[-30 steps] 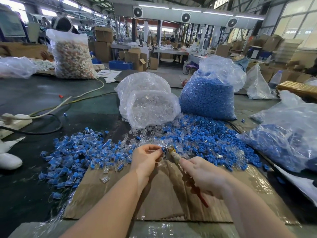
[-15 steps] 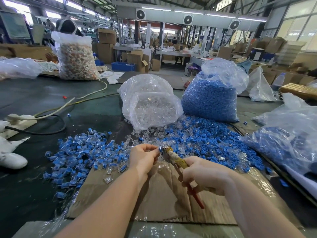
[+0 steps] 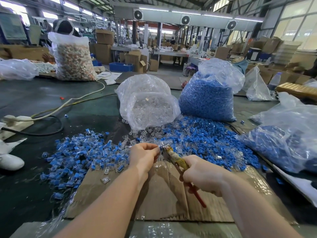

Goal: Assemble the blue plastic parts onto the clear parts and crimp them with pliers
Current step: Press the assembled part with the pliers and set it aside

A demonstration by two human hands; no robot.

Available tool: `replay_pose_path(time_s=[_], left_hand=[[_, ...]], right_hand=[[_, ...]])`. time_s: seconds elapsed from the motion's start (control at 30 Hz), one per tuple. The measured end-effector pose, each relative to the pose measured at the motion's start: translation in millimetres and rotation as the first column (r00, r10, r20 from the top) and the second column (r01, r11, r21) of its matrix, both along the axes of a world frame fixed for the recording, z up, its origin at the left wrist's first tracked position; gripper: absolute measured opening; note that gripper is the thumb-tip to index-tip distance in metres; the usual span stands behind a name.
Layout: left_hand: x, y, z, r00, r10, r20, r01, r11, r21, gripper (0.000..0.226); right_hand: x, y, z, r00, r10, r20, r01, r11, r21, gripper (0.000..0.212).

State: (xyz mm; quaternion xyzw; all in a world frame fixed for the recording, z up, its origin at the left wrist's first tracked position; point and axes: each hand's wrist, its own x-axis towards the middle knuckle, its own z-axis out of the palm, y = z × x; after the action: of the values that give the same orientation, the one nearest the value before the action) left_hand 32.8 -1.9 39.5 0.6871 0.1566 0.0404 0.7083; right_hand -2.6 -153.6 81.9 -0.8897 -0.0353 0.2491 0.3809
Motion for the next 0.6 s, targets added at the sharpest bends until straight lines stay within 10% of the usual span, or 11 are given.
replay_pose_path(time_s=[0.4,0.5,0.6], left_hand=[[-2,4,-8,0.996,0.075,0.048,-0.082,0.984,0.156,0.008],[1,27,-9,0.977,0.105,0.183,-0.192,0.805,0.561,0.012],[4,55,-11,0.956,0.123,0.265,-0.290,0.514,0.807,0.019]], right_hand=[[-7,-4,-16,0.990,-0.133,0.047,0.130,0.989,0.066,0.017],[-3,-16,-38,0.923,-0.167,0.347,0.235,0.958,-0.164,0.006],[-4,-31,-52,0.885,-0.099,0.455,0.331,0.820,-0.467,0.042]])
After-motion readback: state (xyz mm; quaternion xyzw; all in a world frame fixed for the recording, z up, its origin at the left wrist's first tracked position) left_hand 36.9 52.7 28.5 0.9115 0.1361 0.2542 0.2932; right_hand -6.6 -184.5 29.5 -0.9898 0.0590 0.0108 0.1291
